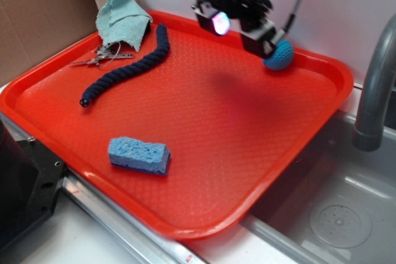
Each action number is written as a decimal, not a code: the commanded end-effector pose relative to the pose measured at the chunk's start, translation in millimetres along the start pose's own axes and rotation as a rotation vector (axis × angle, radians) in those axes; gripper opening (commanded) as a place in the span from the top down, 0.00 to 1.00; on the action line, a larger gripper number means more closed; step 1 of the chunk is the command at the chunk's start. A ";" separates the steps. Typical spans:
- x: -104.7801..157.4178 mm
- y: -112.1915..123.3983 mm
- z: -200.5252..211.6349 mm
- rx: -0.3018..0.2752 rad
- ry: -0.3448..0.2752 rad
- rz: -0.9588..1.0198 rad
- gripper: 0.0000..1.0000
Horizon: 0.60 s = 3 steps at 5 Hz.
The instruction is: Grab the blue ball.
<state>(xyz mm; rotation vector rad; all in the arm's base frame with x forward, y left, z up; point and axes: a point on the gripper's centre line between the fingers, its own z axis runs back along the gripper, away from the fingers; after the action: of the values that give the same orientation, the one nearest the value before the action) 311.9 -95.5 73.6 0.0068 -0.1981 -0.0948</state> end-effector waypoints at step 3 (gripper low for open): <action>43.6 8.4 -28.4 0.012 -0.029 0.024 0.00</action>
<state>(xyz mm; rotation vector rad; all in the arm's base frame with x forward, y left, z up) 346.0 -93.7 35.4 0.0254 -0.1605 -0.0785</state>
